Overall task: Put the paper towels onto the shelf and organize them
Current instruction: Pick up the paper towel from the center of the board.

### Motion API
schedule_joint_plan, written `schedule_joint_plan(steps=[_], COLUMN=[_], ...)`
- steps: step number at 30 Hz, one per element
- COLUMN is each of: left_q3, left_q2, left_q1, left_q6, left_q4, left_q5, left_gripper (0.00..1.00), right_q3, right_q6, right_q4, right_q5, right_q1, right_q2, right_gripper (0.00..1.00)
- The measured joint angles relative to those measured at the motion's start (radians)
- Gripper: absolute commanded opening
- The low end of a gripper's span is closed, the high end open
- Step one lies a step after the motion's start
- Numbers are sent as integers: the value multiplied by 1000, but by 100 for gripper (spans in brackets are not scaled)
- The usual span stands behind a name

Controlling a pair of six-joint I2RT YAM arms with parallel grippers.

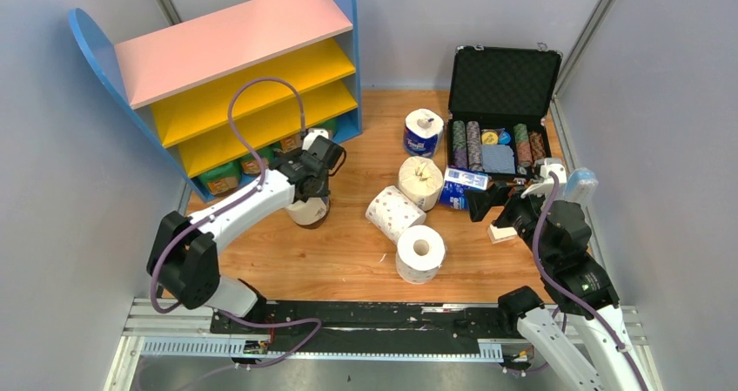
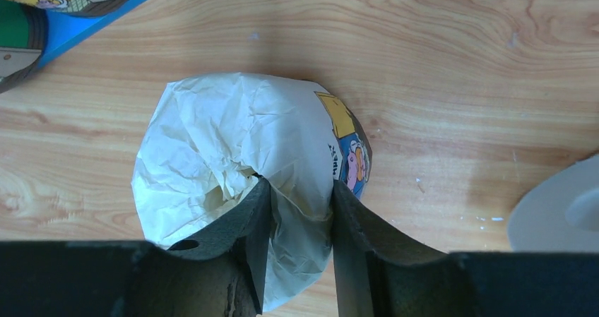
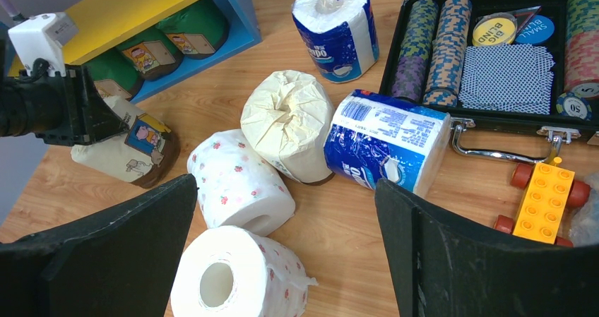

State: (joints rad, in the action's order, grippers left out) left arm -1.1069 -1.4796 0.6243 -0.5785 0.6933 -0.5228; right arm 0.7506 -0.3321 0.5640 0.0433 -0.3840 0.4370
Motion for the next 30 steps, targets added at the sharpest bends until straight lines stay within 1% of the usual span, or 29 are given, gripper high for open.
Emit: schedule_joint_plan(steps=[6,12,15,22,25,30], left_q3=[40,18,-44,-256,-303,-315], left_q2=[119,193,195,174,149,76], left_q1=[-66,-88,-90,-93,-96,-117], left_q6=[145,321,409,616,692,790], left_q4=[-61,-82,-74,-77,-90,-120], left_q5=[118,170,185,184,183,189], left_gripper=[29,29,29,29,29,28], right_q3=[0,0,0,0,0,0], right_q6=[0,0,0,0,0,0], right_q4=[0,0,0,0,0,0], right_q5=[0,0,0,0,0,1], right_q1=[0,0,0,0,0,0], right_q2=[0,0,0,0,0,-3], right_gripper=[100,100,100,100,100,100])
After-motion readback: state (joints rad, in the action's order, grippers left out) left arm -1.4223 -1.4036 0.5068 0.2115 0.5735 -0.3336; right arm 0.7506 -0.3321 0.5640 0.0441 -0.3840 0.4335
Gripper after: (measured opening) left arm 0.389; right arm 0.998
